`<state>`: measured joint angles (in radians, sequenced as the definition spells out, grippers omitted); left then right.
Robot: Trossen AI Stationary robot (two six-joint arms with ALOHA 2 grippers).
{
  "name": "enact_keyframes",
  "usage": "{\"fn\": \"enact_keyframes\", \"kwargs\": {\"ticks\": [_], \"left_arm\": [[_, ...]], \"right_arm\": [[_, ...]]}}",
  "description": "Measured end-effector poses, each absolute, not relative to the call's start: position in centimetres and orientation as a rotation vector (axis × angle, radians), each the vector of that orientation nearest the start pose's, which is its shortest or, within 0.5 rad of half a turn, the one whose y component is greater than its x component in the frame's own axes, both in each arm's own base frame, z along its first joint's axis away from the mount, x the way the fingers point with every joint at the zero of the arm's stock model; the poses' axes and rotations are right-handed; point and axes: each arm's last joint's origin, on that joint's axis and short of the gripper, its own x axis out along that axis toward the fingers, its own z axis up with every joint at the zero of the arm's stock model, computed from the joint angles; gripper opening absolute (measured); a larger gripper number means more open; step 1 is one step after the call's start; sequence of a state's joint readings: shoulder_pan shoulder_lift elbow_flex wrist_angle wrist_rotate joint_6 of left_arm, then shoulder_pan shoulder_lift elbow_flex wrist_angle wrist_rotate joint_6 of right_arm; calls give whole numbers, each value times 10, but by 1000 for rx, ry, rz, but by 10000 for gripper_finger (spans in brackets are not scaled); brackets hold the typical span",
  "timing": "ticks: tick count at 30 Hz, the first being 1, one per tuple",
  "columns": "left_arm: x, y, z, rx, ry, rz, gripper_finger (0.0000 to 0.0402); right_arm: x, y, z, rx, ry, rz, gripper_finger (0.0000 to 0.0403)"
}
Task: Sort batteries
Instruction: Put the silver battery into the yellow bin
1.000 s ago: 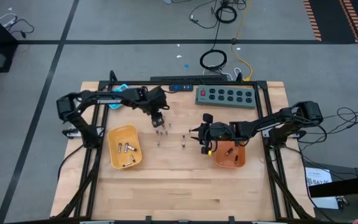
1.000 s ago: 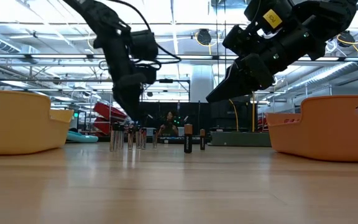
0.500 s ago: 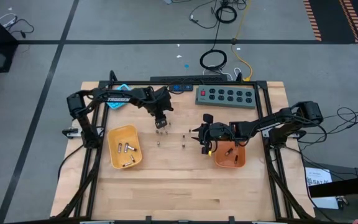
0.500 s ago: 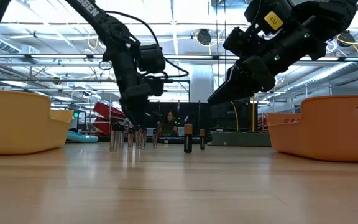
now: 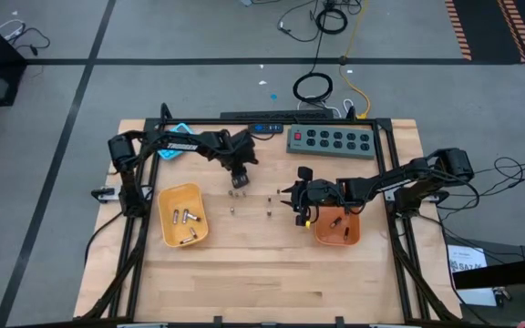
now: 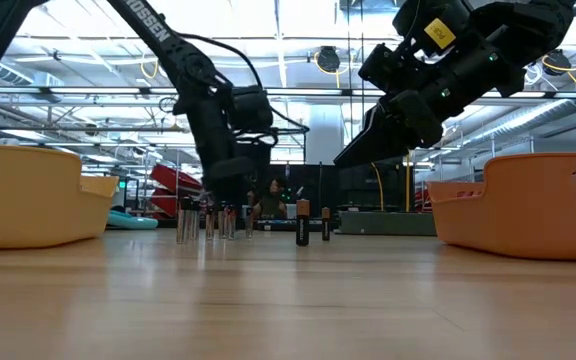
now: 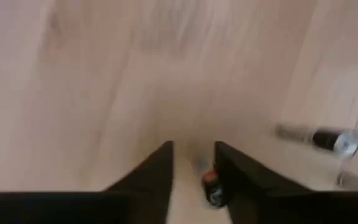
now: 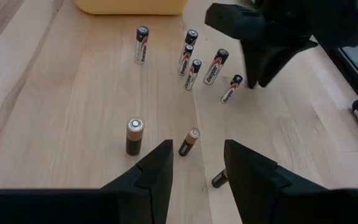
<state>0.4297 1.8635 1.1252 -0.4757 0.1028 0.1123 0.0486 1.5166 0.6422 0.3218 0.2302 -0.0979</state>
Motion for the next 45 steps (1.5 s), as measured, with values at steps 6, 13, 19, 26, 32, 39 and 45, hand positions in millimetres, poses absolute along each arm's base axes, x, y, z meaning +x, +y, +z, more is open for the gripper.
{"fn": "enact_keyframes", "kwargs": {"ticks": [6,13,19,26,32,39,45], "left_arm": [[320,144,147,-210,1198,223,29],[308,134,247,-80,1034,287,29],[258,112,338,-95,916,386,29],[193,56,324,-410,1113,230,29],[169,14,258,-614,1194,146,50],[163,2,212,-724,1285,181,116],[182,8,247,-592,1074,162,145]], "right_arm": [[290,8,167,-173,562,-150,134],[290,7,167,-172,560,-150,134],[290,7,166,-168,568,-158,134],[289,7,164,-167,594,-156,134],[288,7,164,-168,599,-156,134],[288,7,164,-167,595,-156,134],[289,7,165,-165,589,-156,134]]}}
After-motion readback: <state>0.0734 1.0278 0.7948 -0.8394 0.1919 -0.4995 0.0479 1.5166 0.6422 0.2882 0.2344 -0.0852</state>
